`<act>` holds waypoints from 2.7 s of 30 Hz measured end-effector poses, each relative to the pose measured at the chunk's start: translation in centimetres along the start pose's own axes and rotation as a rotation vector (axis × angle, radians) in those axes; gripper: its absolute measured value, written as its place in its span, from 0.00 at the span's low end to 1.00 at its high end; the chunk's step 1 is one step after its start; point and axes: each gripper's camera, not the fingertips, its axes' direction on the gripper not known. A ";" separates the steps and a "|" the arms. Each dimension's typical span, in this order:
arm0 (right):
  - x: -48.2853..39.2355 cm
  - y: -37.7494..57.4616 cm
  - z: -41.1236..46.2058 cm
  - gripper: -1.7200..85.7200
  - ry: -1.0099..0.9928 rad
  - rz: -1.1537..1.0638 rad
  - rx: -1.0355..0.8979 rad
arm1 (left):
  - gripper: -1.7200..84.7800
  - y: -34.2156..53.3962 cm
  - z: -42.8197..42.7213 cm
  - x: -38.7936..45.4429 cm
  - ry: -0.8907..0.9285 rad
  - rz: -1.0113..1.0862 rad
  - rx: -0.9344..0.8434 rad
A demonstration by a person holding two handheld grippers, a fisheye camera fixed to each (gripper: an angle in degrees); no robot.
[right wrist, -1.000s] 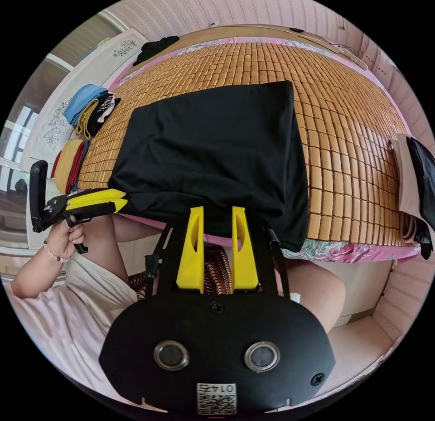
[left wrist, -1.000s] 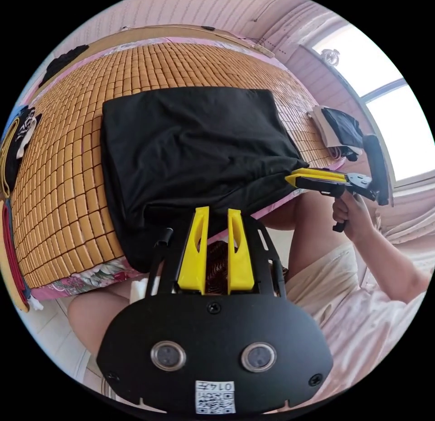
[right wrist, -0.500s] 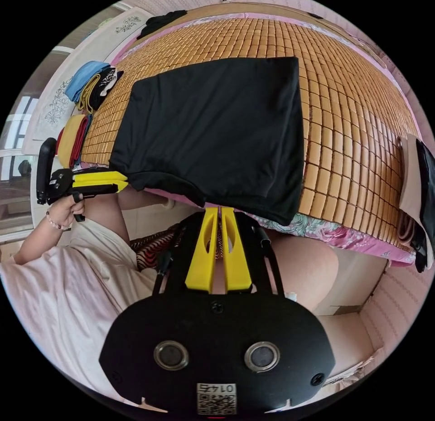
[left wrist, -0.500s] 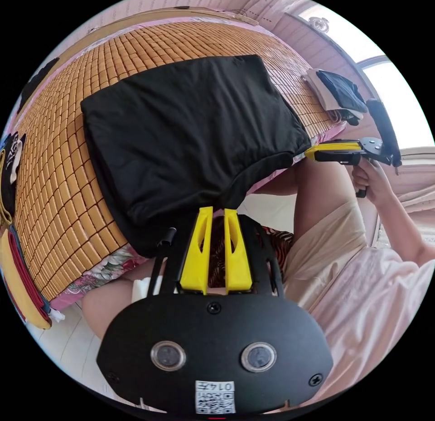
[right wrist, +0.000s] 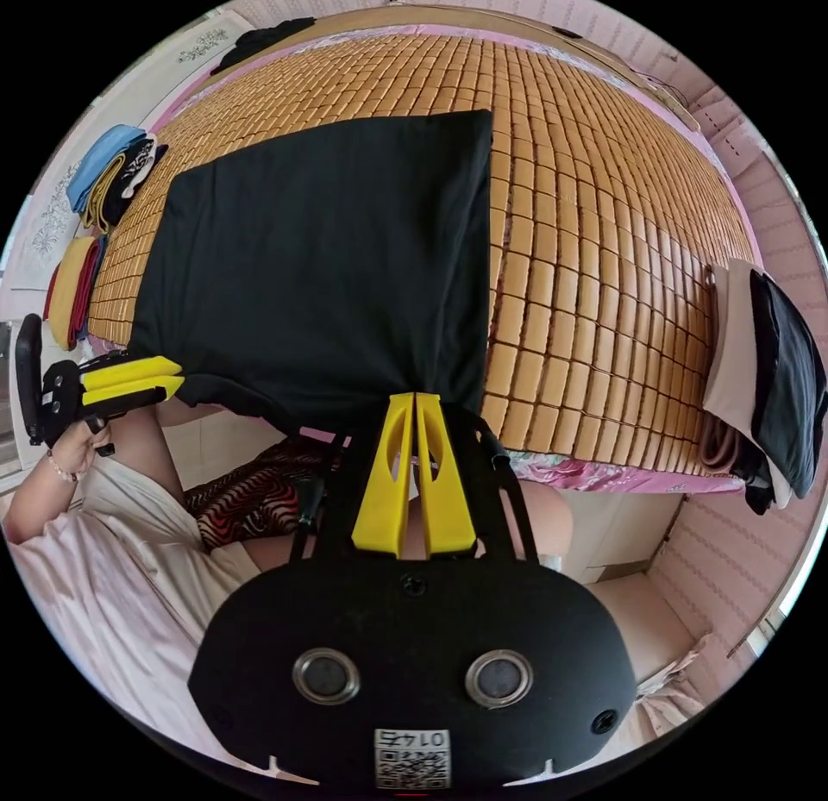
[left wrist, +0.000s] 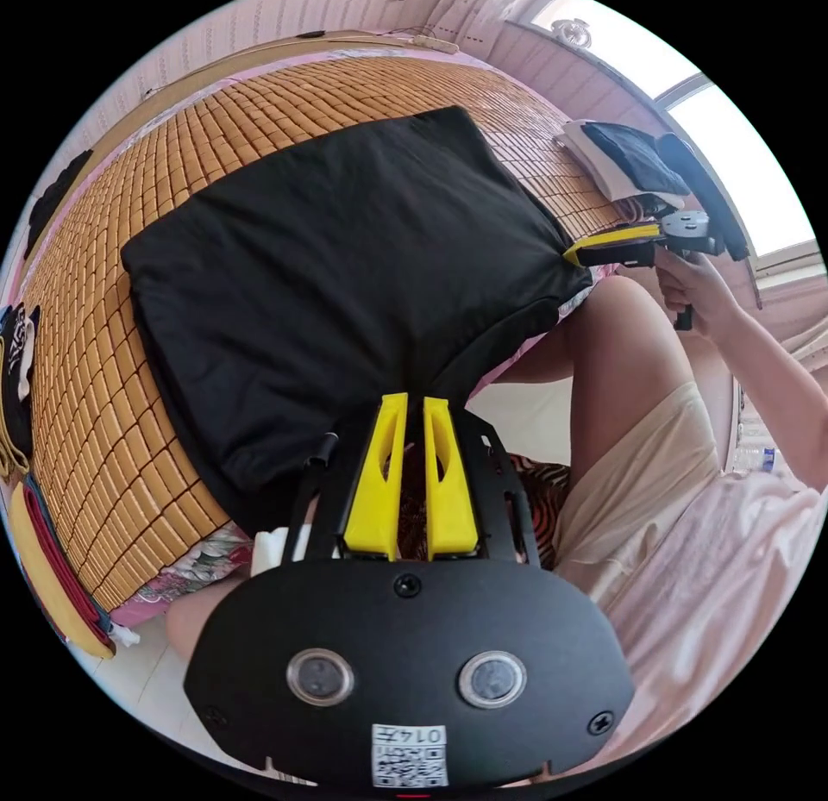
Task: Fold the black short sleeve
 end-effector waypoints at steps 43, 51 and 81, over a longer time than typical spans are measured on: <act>12.7 0.2 -0.3 0.15 -0.155 0.068 0.081 | 0.17 -0.5 -6.4 16.9 0.054 0.437 0.322; 19.8 6.8 6.5 0.08 -0.338 0.235 0.038 | 0.23 -1.7 -3.2 24.7 -0.047 0.586 0.252; 36.3 17.4 14.3 0.22 -1.142 0.616 0.425 | 0.02 7.4 -10.1 24.5 -0.100 0.476 0.283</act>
